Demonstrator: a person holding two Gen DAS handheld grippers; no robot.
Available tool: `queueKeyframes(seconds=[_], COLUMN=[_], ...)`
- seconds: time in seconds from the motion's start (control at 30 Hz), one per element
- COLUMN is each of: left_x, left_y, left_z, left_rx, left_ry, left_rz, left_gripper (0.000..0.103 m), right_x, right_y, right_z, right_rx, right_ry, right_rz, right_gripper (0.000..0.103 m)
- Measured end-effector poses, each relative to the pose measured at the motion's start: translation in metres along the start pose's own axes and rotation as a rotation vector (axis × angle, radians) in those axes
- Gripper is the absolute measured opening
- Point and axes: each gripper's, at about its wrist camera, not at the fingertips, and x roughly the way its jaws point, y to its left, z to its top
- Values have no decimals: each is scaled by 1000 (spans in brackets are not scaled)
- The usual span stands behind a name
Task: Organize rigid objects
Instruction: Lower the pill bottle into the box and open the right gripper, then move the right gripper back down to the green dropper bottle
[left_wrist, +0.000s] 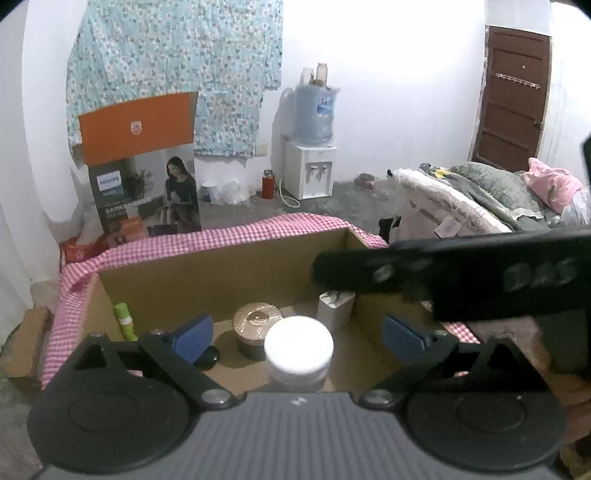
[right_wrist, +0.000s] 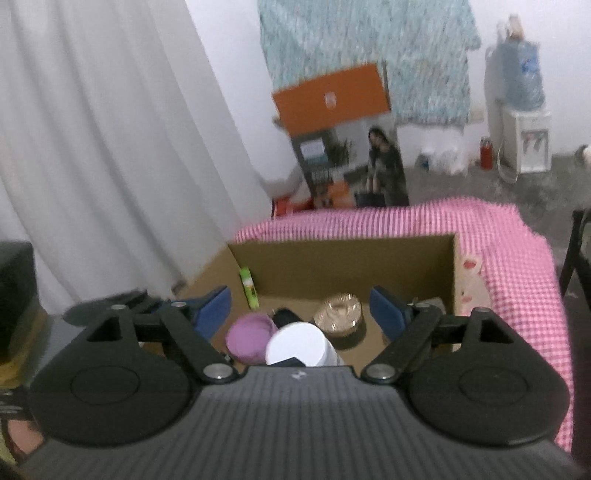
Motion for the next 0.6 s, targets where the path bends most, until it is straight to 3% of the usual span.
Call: queueKeyframes(seconds=[0.2, 0.33, 0.6], left_x=[-45, -78, -116], left_y=[-3, 1, 18], left_z=[-2, -9, -47], left_rx=[9, 9, 34], left_ry=[-50, -77, -67], left_rz=[-18, -47, -11], left_gripper=[103, 103, 103], right_x=[-63, -96, -123], right_y=[19, 30, 51], right_z=[-9, -22, -66], right_rx=[46, 70, 126], right_ry=[-152, -208, -199], right_rz=[24, 54, 87], right_gripper=[87, 90, 93])
